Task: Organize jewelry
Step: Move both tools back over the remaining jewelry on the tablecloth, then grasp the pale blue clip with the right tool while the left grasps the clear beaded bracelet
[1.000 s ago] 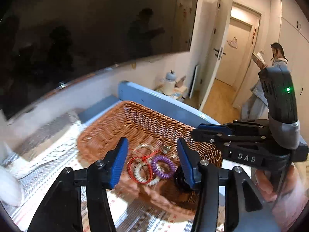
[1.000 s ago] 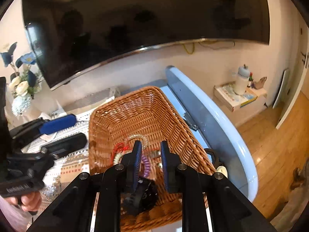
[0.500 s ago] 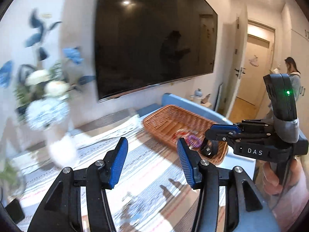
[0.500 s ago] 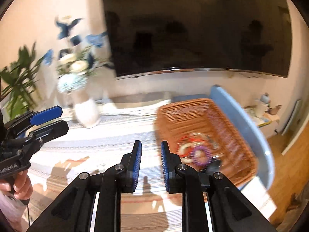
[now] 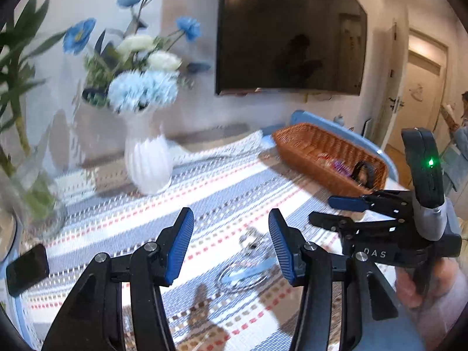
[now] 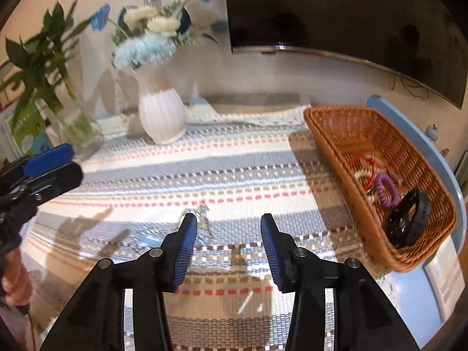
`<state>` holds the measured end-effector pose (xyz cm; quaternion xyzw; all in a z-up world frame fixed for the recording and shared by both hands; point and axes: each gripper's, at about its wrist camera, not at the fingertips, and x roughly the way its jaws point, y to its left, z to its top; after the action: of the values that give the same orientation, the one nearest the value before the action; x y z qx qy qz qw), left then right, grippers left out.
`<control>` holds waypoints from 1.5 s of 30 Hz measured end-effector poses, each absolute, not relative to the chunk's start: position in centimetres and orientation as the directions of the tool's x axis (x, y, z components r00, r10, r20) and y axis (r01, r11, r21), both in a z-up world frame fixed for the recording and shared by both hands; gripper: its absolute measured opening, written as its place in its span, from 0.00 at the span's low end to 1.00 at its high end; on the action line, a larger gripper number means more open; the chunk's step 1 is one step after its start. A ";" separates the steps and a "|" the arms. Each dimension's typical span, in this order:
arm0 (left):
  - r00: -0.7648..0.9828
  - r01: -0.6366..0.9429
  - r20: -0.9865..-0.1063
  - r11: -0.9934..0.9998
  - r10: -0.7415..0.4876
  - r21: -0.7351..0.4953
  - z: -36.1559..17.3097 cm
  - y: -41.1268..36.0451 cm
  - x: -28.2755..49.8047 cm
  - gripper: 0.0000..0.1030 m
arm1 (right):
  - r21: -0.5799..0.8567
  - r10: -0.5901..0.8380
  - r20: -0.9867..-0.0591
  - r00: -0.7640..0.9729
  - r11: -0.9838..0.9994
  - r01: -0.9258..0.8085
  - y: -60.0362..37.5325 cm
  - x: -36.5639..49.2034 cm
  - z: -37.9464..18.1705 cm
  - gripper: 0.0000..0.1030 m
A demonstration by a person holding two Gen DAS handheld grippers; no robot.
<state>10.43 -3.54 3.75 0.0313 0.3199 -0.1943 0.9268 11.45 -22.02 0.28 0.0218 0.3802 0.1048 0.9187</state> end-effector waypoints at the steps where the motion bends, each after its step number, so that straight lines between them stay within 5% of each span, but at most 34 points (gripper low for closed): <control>1: 0.716 0.373 -0.614 0.925 -0.332 -0.065 3.2 -3.3 10.5 0.53 | 0.112 0.197 -0.698 0.689 0.980 -0.167 -21.9 11.6 -0.2 0.45; 8: 0.569 0.266 -0.764 0.947 -0.305 -0.180 -2.9 0.2 13.3 0.53 | 0.060 0.117 -0.720 0.684 0.992 -0.107 -22.3 12.6 -3.6 0.45; 19: 0.517 0.222 -0.796 0.948 -0.314 -0.229 -7.5 2.5 14.3 0.53 | 0.082 0.143 -0.727 0.671 0.989 -0.121 -22.8 12.7 -4.9 0.45; 26: 0.494 0.268 -0.793 0.930 -0.356 -0.251 -7.1 2.1 13.8 0.48 | 0.169 0.240 -0.725 0.646 0.971 -0.171 -22.9 12.6 -4.5 0.45; 35: 0.459 0.391 -0.783 0.887 -0.419 -0.246 -6.4 -0.7 12.8 0.40 | 0.449 0.510 -0.692 0.510 0.858 -0.249 -21.1 13.3 -4.1 0.43; 42: 0.447 0.390 -0.786 0.884 -0.426 -0.258 -6.9 -1.3 13.4 0.36 | 0.452 0.506 -0.723 0.470 0.861 -0.233 -19.5 13.9 -5.0 0.30; 45: 0.446 0.392 -0.787 0.883 -0.427 -0.257 -7.0 -1.5 13.6 0.35 | 0.446 0.501 -0.740 0.449 0.865 -0.230 -18.9 14.2 -5.8 0.10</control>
<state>13.63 -1.48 -6.96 -0.0185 0.4682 -0.2407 0.8500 14.21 -18.91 -5.79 0.1417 0.4774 0.2177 0.8394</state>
